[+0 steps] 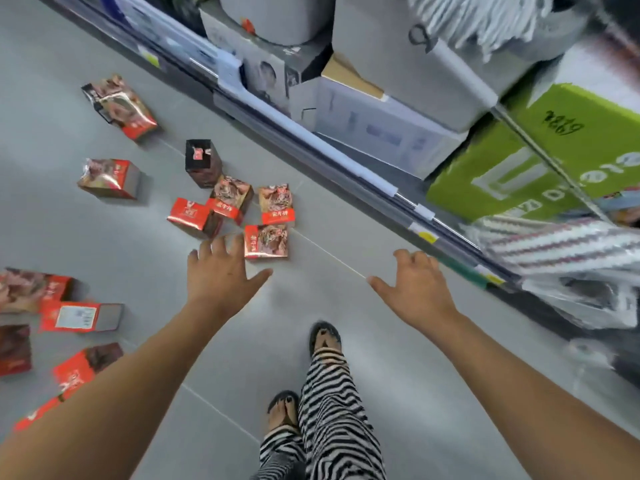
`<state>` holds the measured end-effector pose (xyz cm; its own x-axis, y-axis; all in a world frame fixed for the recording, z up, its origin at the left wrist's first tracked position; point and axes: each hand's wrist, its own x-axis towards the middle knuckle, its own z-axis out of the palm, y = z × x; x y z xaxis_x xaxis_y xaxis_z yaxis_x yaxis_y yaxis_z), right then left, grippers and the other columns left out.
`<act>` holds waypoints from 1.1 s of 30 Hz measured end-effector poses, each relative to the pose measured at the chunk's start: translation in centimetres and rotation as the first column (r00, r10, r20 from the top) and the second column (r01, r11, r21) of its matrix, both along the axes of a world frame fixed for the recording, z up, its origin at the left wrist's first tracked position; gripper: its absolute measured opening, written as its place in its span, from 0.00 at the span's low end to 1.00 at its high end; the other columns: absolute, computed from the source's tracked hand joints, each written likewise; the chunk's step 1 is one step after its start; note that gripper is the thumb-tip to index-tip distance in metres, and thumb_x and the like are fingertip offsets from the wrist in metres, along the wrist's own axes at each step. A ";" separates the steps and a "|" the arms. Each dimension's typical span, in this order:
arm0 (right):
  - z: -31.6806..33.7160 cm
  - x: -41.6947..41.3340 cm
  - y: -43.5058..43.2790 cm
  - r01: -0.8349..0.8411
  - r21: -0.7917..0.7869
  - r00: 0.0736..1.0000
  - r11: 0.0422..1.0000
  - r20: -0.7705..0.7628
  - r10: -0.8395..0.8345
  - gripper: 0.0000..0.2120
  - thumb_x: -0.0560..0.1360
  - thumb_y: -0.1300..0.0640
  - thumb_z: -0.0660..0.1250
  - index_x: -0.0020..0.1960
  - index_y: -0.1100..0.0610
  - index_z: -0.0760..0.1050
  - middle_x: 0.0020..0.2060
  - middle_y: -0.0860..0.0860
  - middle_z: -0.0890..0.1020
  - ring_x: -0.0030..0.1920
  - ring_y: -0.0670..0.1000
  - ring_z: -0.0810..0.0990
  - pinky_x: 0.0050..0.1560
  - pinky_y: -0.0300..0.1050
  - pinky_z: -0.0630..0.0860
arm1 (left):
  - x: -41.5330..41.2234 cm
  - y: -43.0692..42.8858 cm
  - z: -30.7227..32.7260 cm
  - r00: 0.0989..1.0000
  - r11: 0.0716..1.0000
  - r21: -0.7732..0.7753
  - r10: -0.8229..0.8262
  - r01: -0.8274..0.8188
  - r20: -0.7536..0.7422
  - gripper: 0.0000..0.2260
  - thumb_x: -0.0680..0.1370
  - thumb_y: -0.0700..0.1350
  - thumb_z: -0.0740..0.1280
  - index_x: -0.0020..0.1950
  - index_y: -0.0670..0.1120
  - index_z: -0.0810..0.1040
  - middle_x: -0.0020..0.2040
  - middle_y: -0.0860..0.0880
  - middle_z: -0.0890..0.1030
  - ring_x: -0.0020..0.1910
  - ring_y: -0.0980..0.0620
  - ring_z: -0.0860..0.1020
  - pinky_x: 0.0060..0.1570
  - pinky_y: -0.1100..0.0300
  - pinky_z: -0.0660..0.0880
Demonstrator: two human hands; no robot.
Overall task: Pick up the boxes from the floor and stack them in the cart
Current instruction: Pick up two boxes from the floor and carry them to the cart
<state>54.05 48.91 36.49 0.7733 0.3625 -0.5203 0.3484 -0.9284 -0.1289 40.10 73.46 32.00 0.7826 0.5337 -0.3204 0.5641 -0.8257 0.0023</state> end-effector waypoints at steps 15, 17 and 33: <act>-31.1 8.9 19.2 0.138 0.208 0.989 0.968 -0.085 -0.123 0.42 0.70 0.32 0.66 0.72 0.61 0.63 0.67 0.60 0.70 0.70 0.60 0.64 0.64 0.52 0.67 | 4.3 11.0 -32.2 0.999 0.980 -0.196 -0.012 0.018 0.031 0.55 0.62 0.70 0.71 0.78 0.46 0.48 0.76 0.42 0.57 0.75 0.40 0.55 0.71 0.45 0.55; -35.7 9.9 21.7 0.115 0.238 0.993 0.965 -0.041 -0.108 0.44 0.69 0.31 0.67 0.71 0.61 0.63 0.67 0.60 0.70 0.68 0.61 0.66 0.63 0.52 0.68 | 4.2 13.3 -36.7 0.996 0.969 -0.230 -0.086 0.093 0.038 0.58 0.61 0.71 0.71 0.78 0.47 0.44 0.78 0.41 0.51 0.76 0.40 0.49 0.74 0.44 0.51; -48.3 10.8 34.3 0.099 0.172 0.988 0.980 0.104 -0.117 0.65 0.59 0.27 0.70 0.78 0.59 0.40 0.71 0.62 0.60 0.71 0.62 0.59 0.66 0.56 0.65 | 5.1 17.5 -46.6 0.934 0.869 -0.421 -0.116 0.260 0.338 0.63 0.55 0.71 0.75 0.79 0.50 0.44 0.76 0.45 0.54 0.76 0.47 0.56 0.74 0.52 0.56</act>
